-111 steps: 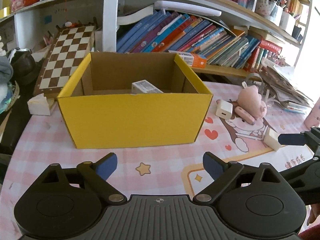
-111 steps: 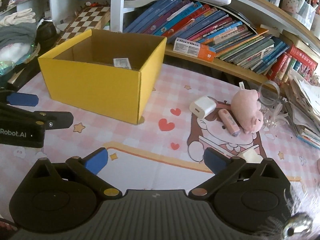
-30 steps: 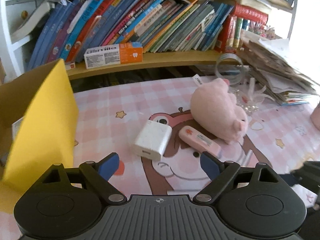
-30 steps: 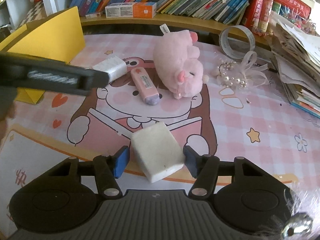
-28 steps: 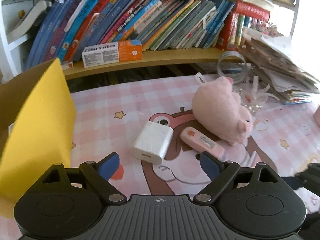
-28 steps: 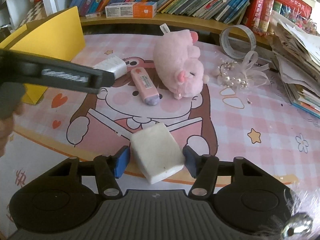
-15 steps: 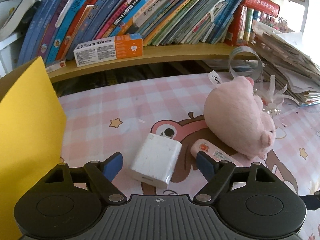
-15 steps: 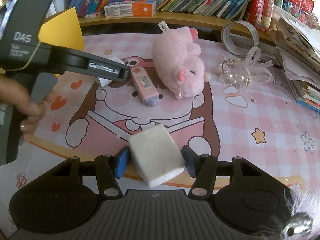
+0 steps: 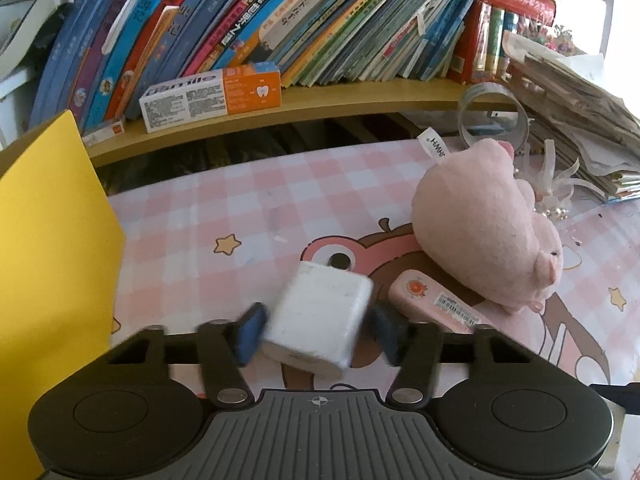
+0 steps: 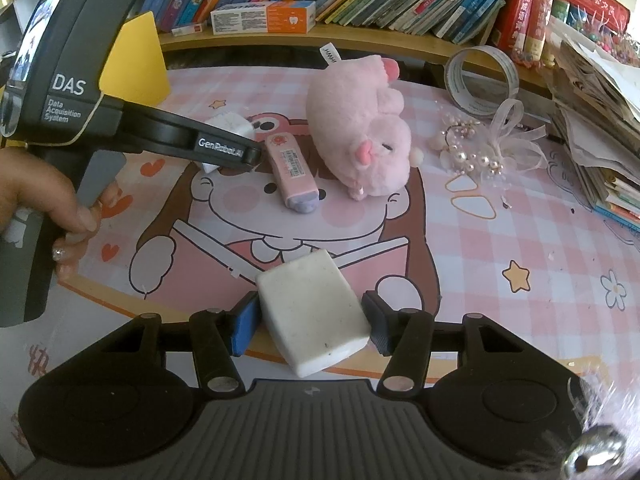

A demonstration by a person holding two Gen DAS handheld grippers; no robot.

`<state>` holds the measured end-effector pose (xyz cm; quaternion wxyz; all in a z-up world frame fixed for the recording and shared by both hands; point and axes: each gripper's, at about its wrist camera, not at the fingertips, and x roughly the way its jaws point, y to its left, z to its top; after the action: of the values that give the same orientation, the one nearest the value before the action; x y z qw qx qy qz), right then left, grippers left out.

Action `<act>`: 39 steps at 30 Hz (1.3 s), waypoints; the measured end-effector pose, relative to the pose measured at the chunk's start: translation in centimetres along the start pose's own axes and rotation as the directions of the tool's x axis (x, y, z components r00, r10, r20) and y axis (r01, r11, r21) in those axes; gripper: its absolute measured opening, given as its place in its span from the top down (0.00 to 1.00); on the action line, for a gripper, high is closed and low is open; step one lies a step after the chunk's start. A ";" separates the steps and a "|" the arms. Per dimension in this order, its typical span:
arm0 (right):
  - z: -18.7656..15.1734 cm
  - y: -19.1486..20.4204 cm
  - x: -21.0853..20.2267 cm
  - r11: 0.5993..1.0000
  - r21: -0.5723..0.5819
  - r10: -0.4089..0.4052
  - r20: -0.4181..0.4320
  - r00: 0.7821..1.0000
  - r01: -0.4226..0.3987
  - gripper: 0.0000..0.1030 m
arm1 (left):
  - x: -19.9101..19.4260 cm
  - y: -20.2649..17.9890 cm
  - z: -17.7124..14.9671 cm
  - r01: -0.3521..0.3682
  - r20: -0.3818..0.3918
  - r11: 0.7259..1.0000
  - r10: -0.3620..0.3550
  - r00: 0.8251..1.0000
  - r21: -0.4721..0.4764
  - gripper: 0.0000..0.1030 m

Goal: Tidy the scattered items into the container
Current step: 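Close the left tool on the white charger block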

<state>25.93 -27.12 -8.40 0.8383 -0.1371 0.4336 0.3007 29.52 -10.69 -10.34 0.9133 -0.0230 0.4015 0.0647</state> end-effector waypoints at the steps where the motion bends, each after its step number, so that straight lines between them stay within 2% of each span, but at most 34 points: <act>1: 0.0 0.0 0.0 1.000 0.000 -0.001 0.000 1.000 0.001 0.49 | -0.1 0.1 0.0 0.004 0.002 1.000 -0.004 1.000 0.001 0.52; 10: 0.2 -0.3 0.0 1.000 -0.012 0.004 -0.008 1.000 -0.004 0.58 | -1.7 -0.5 -0.3 0.059 -0.012 0.998 -0.058 0.998 0.035 0.60; 18: -0.1 0.1 -0.7 1.000 0.015 0.023 -0.021 1.000 -0.023 0.63 | -4.3 -1.0 -1.5 0.100 0.000 0.994 -0.100 0.995 0.046 0.60; 39: -1.2 2.3 -4.1 0.999 -0.011 0.036 0.013 0.999 -0.036 0.65 | -12.4 0.8 -5.6 0.112 0.036 0.994 -0.111 0.993 -0.014 0.60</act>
<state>21.87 -27.50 -5.76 0.8347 -0.1320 0.4290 0.3191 17.02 -11.70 -5.03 0.9222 -0.0514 0.3829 0.0171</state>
